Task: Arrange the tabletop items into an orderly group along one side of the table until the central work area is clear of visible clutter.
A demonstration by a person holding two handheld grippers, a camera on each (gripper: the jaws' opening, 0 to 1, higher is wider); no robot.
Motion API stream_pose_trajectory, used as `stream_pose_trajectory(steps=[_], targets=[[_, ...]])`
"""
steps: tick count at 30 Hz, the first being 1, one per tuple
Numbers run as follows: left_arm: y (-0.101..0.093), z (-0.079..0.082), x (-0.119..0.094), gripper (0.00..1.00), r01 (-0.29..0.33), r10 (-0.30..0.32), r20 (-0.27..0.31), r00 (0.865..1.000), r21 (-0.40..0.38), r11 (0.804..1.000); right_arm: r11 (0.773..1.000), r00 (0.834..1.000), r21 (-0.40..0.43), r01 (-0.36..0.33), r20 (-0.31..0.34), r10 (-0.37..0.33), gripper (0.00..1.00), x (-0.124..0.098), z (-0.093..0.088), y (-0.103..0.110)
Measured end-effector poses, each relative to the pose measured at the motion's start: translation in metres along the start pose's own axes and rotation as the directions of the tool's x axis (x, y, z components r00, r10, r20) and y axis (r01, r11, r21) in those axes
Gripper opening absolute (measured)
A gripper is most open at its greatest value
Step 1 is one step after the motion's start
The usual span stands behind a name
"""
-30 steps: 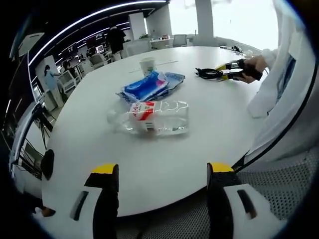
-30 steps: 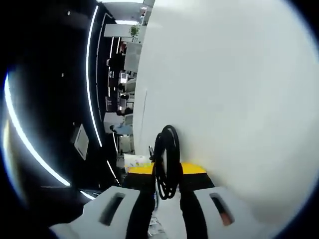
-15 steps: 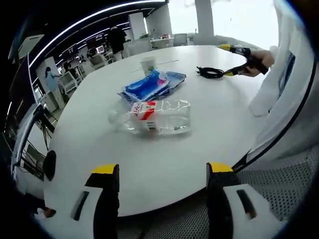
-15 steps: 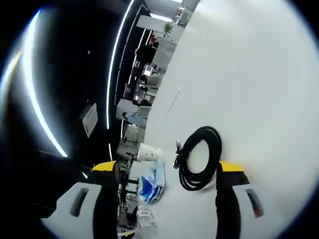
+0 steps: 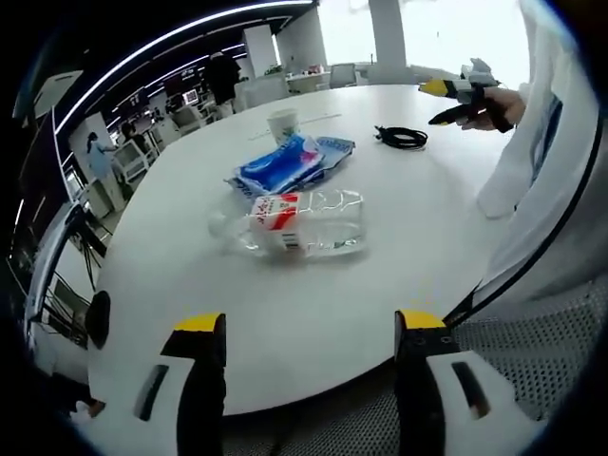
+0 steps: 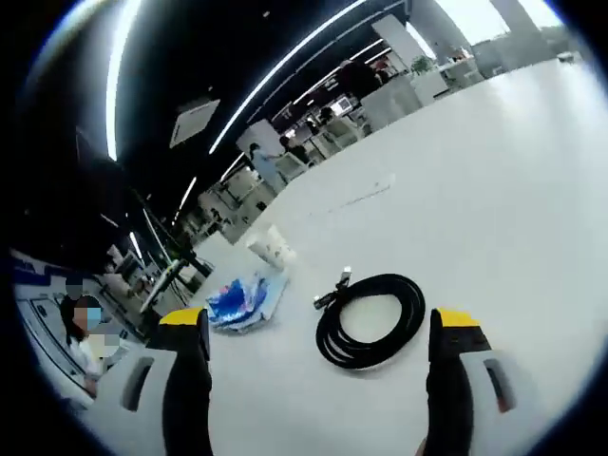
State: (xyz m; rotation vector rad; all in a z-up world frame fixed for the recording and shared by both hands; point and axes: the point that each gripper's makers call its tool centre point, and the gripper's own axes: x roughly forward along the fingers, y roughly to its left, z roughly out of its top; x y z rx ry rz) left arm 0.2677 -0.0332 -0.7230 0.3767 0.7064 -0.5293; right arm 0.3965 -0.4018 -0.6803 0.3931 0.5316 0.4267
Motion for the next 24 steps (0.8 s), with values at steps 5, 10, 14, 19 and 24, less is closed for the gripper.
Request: stream_pose_trajectory(steps=[5, 10, 14, 19, 24], targets=[[0.002, 0.004, -0.002, 0.74, -0.013, 0.013, 0.018, 1.000, 0.004, 1.000, 0.996, 0.999, -0.085, 0.005, -0.038, -0.008, 0.95, 0.001, -0.005, -0.002], [0.004, 0.003, 0.000, 0.74, -0.016, 0.016, 0.019, 1.000, 0.003, 1.000, 0.998, 0.999, -0.063, -0.020, -0.037, 0.018, 0.96, 0.002, -0.004, -0.001], [0.005, 0.004, 0.000, 0.73, -0.017, 0.017, 0.031, 0.999, 0.000, 1.000, 0.997, 0.999, -0.078, -0.017, -0.049, 0.013, 0.96, 0.002, -0.005, -0.005], [0.005, 0.005, -0.002, 0.74, -0.015, 0.016, 0.033, 0.999, -0.033, 0.999, 0.996, 0.997, -0.090, -0.018, -0.078, 0.011, 0.95, 0.003, -0.011, -0.005], [0.005, 0.010, -0.005, 0.74, -0.010, 0.014, 0.043, 0.999, -0.084, 0.996, 0.994, 0.995, -0.106, -0.029, -0.097, 0.019, 0.93, 0.004, -0.014, 0.003]])
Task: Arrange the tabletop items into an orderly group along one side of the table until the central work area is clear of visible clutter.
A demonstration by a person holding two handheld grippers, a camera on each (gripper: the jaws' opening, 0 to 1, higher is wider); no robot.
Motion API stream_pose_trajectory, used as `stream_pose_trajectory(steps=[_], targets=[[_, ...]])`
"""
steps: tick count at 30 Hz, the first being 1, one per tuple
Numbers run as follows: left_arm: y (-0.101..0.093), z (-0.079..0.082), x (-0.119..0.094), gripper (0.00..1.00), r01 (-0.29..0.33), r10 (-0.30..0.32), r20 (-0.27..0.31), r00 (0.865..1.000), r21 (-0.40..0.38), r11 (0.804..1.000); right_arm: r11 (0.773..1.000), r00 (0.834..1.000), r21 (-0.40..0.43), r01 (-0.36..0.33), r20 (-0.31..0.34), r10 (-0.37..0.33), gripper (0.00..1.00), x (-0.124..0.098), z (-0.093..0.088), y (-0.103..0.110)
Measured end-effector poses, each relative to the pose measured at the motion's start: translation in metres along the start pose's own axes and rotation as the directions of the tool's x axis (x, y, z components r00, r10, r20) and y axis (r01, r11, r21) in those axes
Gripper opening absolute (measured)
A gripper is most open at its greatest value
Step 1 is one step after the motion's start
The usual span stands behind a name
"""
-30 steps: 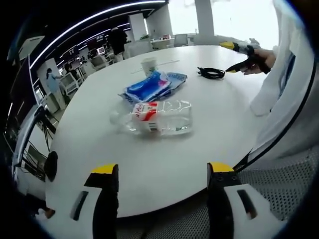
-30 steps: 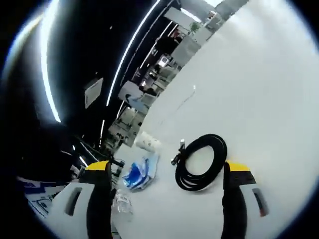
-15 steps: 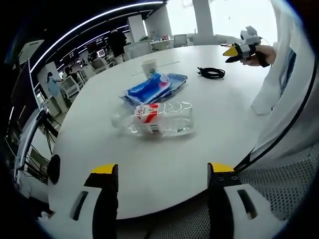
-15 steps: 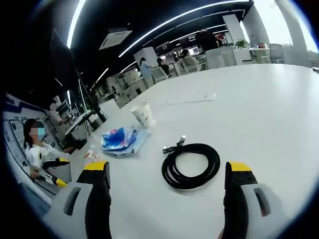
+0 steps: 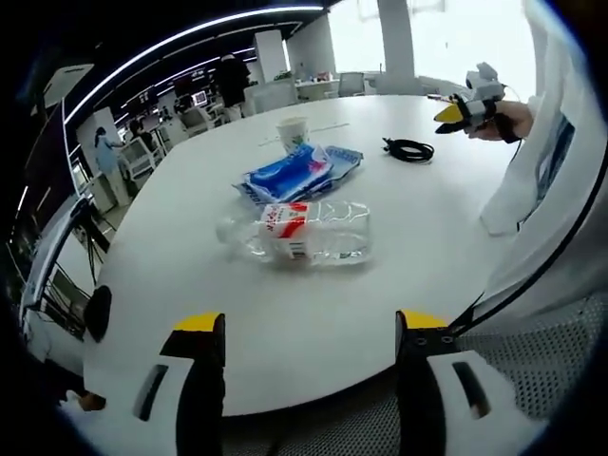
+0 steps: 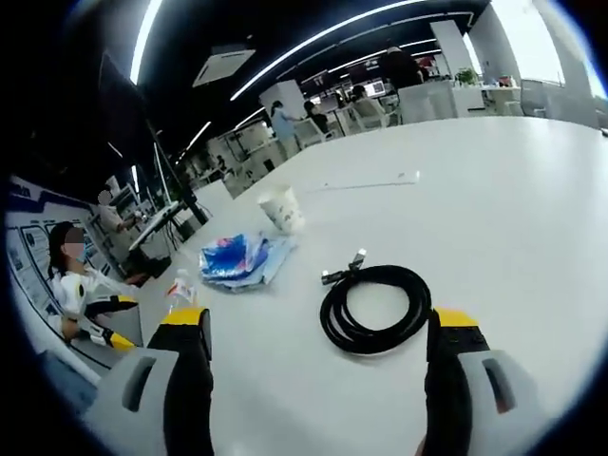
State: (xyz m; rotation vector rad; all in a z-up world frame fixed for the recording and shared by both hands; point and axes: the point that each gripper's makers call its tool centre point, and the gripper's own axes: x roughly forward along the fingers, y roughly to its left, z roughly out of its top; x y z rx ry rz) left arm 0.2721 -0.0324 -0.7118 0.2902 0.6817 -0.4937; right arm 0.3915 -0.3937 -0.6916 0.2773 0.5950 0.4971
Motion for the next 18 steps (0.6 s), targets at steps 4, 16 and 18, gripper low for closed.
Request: stream_pose_trajectory(steps=[4, 16, 18], targets=[[0.000, 0.002, -0.001, 0.74, 0.004, -0.004, 0.008, 1.000, -0.036, 0.999, 0.999, 0.999, -0.016, -0.039, -0.024, 0.039, 0.93, 0.008, -0.001, 0.018], [-0.005, 0.003, -0.002, 0.72, 0.015, -0.015, 0.005, 1.000, -0.039, 0.999, 0.979, 0.973, -0.096, -0.180, -0.165, 0.163, 0.91, 0.034, -0.019, 0.075], [-0.005, 0.003, -0.002, 0.72, 0.015, -0.014, 0.008, 1.000, -0.036, 0.999, 0.972, 0.964, -0.110, -0.208, -0.192, 0.184, 0.90, 0.040, -0.021, 0.087]])
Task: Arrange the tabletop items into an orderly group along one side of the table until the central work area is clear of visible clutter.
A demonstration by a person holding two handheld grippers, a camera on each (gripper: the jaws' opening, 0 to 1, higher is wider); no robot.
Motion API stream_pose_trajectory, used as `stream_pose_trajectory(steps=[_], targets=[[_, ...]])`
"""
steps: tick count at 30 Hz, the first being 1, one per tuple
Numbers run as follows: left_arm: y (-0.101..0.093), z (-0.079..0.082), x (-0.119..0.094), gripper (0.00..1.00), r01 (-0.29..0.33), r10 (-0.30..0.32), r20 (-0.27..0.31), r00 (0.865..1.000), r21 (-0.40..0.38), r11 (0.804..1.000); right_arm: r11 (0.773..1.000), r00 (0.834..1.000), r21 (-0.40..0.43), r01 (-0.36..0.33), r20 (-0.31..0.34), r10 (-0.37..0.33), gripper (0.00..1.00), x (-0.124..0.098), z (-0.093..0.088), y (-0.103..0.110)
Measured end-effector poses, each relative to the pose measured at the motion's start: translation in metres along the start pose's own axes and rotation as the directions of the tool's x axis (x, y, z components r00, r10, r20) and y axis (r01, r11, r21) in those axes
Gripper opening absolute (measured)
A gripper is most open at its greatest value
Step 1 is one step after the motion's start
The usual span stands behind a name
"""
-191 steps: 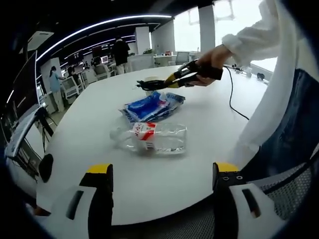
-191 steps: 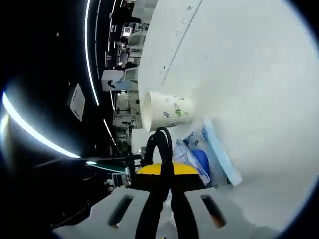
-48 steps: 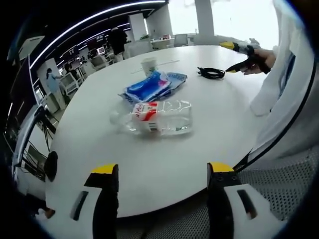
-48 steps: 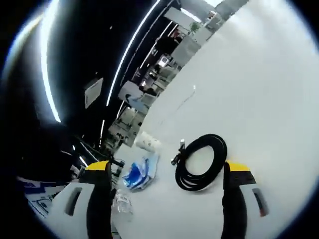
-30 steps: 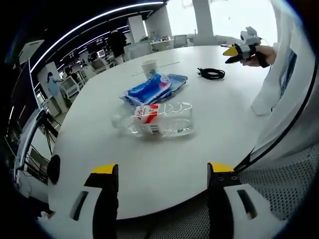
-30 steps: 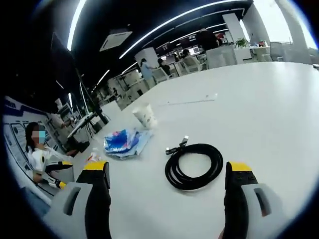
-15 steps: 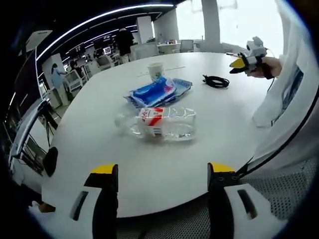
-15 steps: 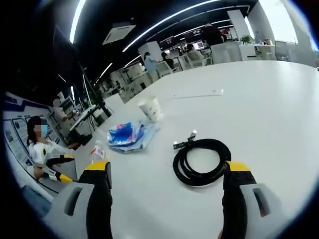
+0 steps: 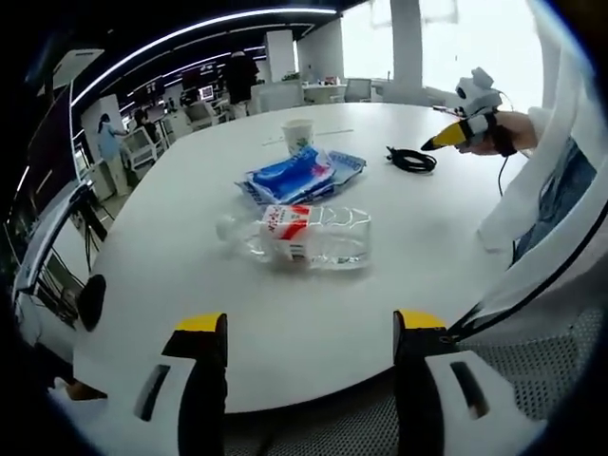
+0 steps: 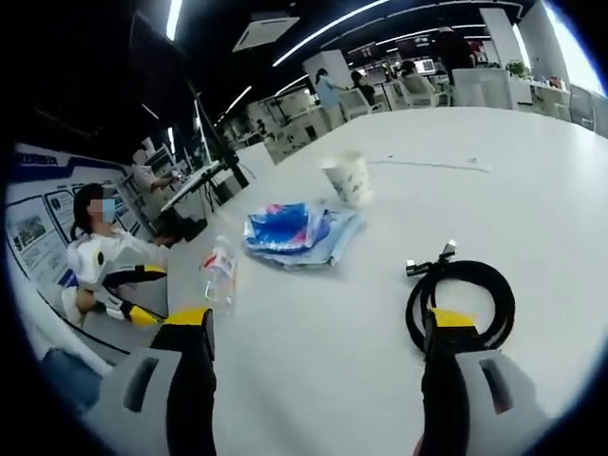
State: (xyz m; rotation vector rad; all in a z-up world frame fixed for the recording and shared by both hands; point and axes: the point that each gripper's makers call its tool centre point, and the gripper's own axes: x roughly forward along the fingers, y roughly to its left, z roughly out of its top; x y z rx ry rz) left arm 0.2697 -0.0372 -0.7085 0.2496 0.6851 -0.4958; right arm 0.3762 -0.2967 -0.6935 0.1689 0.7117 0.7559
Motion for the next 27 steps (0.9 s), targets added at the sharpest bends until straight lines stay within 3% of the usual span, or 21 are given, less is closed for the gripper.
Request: stream_pose_trajectory(steps=[5, 9, 13, 27], targets=[[0.001, 0.000, 0.000, 0.71, -0.003, 0.003, 0.003, 1.000, 0.003, 1.000, 0.996, 0.996, -0.058, -0.069, -0.067, 0.065, 0.89, 0.025, 0.003, 0.026], [0.001, -0.001, 0.000, 0.70, -0.007, 0.007, -0.006, 1.000, 0.018, 1.000, 0.987, 0.983, -0.075, -0.139, -0.133, 0.128, 0.88, 0.045, 0.001, 0.050], [0.001, -0.001, -0.001, 0.70, -0.006, 0.006, -0.009, 1.000, 0.022, 1.000, 0.978, 0.975, -0.123, -0.170, -0.167, 0.149, 0.87, 0.058, 0.001, 0.065], [0.003, 0.000, -0.001, 0.68, -0.013, 0.013, -0.007, 1.000, 0.012, 1.000, 0.958, 0.958, -0.156, -0.240, -0.200, 0.207, 0.89, 0.084, 0.012, 0.101]])
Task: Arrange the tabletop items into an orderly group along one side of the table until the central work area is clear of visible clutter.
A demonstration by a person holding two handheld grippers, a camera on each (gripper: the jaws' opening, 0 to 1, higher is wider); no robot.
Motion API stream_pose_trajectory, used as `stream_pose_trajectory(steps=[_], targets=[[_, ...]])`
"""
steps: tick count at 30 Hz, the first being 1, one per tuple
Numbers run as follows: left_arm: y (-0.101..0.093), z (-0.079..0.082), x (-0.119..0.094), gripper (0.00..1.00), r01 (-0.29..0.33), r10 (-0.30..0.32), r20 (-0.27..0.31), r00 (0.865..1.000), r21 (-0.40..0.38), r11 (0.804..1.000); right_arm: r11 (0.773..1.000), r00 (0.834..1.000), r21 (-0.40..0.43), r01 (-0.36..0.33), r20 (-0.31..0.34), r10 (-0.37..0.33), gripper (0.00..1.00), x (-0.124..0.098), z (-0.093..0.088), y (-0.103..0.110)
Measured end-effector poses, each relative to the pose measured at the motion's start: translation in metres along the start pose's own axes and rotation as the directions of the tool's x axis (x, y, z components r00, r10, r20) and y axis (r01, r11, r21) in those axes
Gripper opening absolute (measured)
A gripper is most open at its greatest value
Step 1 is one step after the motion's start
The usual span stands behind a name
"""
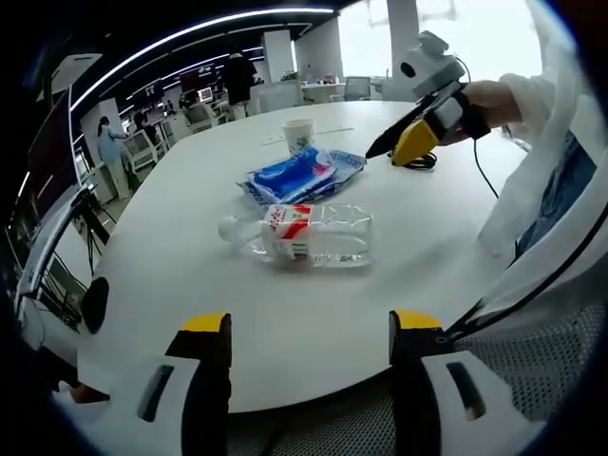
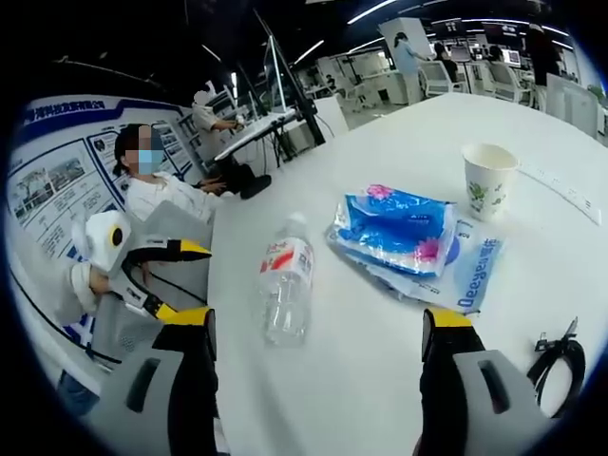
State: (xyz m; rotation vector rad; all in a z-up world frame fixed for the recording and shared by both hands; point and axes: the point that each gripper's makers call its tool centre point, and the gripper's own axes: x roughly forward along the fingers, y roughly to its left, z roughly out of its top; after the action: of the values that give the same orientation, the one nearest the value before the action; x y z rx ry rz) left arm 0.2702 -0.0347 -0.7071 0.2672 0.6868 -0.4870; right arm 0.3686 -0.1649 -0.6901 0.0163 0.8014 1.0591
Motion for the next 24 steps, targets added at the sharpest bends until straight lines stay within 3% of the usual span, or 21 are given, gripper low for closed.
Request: stream_pose_trajectory(steps=[15, 24], targets=[[0.003, 0.000, -0.001, 0.65, -0.007, 0.007, 0.003, 1.000, -0.016, 1.000, 0.997, 0.994, -0.035, -0.071, -0.087, 0.068, 0.89, 0.051, 0.007, 0.037], [0.003, -0.002, -0.001, 0.64, -0.007, 0.007, -0.004, 1.000, -0.022, 1.000, 0.997, 0.991, -0.039, -0.061, -0.120, 0.056, 0.90, 0.072, 0.009, 0.040]])
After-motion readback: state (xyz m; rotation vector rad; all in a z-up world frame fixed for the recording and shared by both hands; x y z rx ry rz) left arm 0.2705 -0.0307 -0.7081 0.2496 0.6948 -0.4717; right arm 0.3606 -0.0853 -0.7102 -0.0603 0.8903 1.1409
